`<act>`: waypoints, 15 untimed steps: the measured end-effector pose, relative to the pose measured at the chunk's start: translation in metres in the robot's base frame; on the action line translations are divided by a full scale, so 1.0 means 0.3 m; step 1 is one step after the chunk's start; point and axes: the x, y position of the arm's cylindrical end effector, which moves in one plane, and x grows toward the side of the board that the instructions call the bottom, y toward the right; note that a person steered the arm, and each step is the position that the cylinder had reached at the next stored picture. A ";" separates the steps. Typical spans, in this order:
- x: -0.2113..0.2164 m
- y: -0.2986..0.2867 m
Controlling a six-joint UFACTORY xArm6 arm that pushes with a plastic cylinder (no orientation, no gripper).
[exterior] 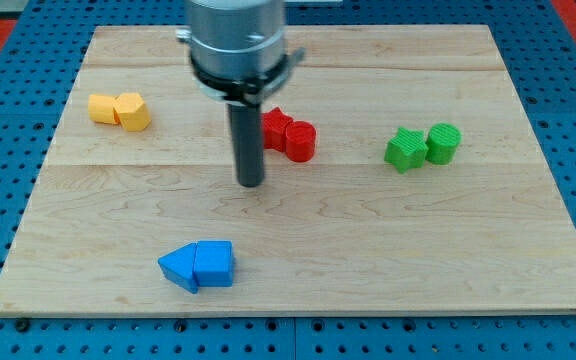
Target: Place the yellow heart above the yellow hexagon
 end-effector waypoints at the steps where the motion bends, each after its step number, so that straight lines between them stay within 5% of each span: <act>1: 0.002 -0.048; 5: 0.038 -0.437; 7: 0.066 -0.439; 8: 0.016 -0.545; 11: -0.450 -0.534; 12: -0.509 -0.511; 13: -0.372 -0.505; 14: -0.369 -0.699; 15: -0.475 -0.728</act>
